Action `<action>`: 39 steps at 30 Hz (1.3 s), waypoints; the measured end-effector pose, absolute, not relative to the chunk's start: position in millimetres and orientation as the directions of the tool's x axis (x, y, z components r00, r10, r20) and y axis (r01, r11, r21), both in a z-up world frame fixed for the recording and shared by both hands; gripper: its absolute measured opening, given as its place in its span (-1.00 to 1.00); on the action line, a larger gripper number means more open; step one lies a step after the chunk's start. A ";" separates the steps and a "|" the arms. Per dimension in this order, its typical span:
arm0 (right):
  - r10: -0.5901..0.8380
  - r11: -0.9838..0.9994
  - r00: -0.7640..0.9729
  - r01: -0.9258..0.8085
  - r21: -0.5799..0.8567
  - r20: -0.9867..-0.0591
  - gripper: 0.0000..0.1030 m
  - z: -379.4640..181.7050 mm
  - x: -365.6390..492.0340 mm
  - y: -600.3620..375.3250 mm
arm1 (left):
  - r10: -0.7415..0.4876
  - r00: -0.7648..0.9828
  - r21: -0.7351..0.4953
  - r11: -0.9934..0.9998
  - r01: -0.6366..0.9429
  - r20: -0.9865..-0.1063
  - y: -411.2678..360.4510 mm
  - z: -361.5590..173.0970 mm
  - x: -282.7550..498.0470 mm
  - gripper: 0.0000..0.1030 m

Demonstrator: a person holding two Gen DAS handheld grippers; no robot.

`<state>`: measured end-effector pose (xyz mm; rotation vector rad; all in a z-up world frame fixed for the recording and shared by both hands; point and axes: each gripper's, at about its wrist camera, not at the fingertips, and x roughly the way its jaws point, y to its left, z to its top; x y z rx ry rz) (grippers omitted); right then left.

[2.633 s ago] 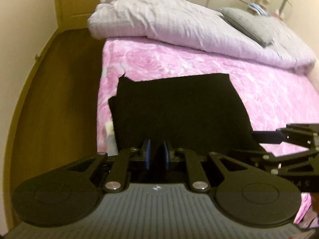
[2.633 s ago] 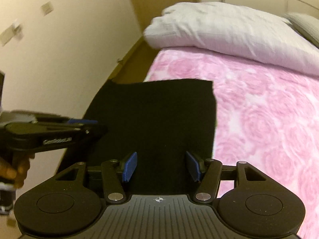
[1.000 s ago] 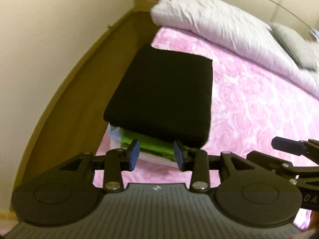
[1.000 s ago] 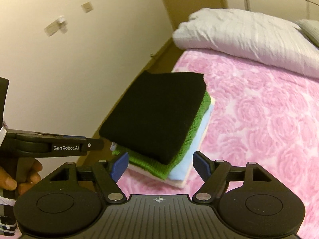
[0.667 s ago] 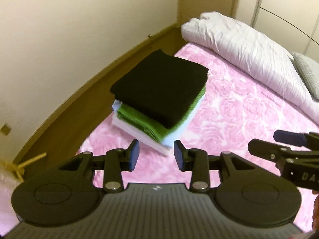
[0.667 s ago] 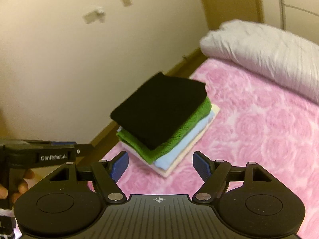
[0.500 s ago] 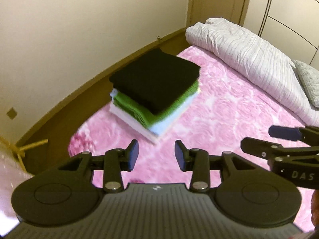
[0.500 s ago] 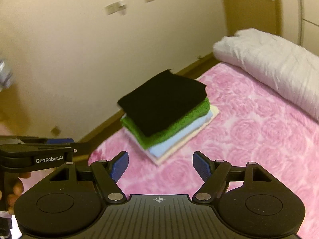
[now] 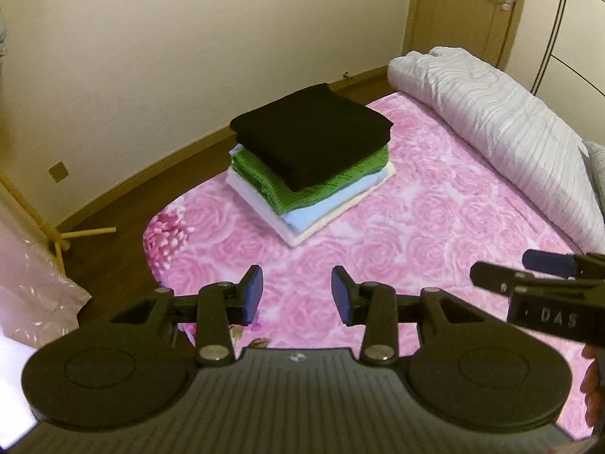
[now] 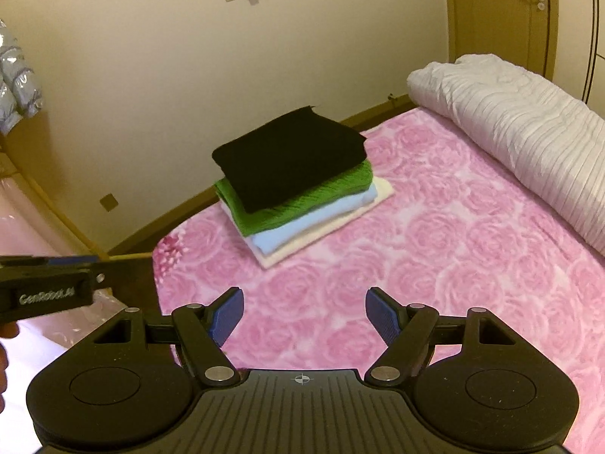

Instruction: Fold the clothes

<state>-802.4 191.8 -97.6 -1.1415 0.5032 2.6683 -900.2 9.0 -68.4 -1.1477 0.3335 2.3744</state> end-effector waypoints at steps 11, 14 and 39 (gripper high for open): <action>-0.025 -0.899 -0.714 -0.290 0.328 -0.700 0.45 -104.8 -819.8 223.4 | 0.290 -0.527 -0.011 -0.883 -0.469 -0.798 25.1 -78.1 -917.2 -0.31; -0.042 -0.898 -0.689 -0.292 0.330 -0.724 0.45 -108.7 -829.4 230.5 | 0.288 -0.509 -0.017 -0.882 -0.471 -0.811 33.1 -84.4 -922.7 -0.31; -0.046 -0.936 -0.577 -0.262 0.237 -0.816 0.45 -138.7 -880.6 239.2 | 0.230 -0.510 0.042 -0.883 -0.467 -0.829 57.8 -124.5 -946.3 -0.34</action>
